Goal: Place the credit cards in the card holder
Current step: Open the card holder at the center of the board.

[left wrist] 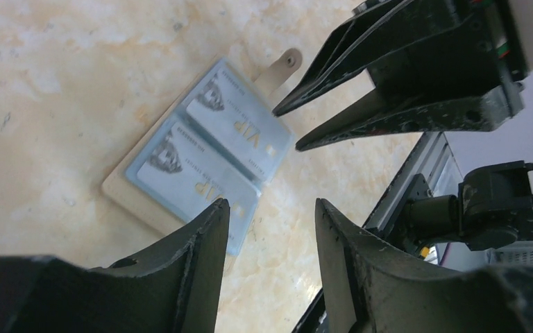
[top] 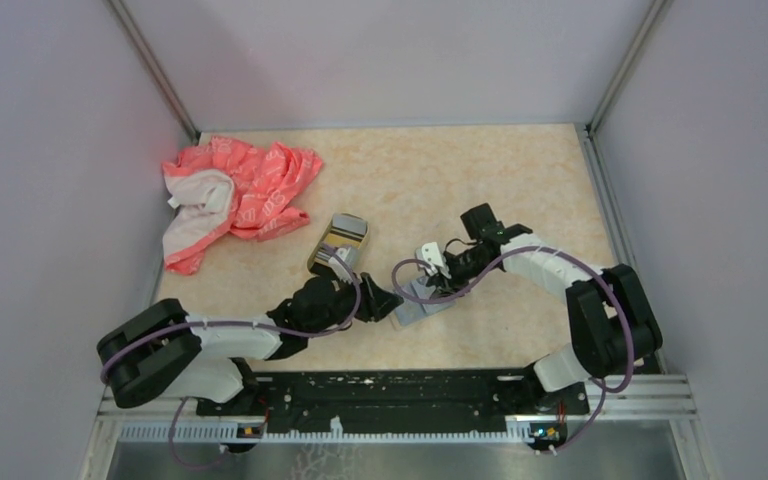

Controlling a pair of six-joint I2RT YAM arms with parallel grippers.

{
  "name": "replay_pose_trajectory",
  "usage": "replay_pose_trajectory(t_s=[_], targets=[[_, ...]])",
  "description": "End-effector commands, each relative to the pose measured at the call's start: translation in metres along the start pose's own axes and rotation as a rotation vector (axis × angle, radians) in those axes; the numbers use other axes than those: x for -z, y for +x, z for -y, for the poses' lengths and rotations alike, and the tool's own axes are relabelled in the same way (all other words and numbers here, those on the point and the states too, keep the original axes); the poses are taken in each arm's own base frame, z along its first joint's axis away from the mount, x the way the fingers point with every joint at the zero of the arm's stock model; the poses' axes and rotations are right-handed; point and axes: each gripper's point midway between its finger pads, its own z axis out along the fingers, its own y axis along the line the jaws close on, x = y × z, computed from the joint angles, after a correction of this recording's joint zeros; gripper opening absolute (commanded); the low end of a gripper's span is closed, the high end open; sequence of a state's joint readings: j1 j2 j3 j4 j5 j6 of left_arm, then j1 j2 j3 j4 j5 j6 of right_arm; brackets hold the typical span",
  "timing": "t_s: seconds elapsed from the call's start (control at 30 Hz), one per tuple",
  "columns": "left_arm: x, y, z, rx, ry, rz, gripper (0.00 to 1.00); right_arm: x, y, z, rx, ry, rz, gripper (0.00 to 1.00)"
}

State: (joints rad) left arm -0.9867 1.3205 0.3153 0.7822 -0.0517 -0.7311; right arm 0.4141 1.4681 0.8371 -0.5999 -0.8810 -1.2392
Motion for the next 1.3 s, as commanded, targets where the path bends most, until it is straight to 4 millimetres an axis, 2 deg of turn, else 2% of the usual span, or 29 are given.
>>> replay_pose_trajectory(t_s=[0.0, 0.3, 0.73, 1.07, 1.27], targets=[[0.007, 0.012, -0.013, 0.055, -0.043, -0.017, 0.56, -0.004, 0.000, 0.003, 0.079, 0.002, -0.017, 0.34], [-0.005, 0.030, -0.022, 0.147, -0.084, -0.075, 0.58, -0.011, 0.013, 0.001, 0.070, -0.012, -0.066, 0.35], [-0.023, 0.048, -0.028, 0.172, -0.103, -0.131, 0.58, -0.011, 0.014, 0.001, 0.064, -0.017, -0.071, 0.35], [-0.021, 0.042, -0.011, 0.174, -0.027, -0.134, 0.51, -0.011, 0.013, 0.000, 0.060, -0.021, -0.070, 0.35], [-0.016, 0.042, -0.009, 0.181, -0.011, -0.132, 0.50, -0.012, 0.010, -0.004, 0.074, -0.038, -0.053, 0.36]])
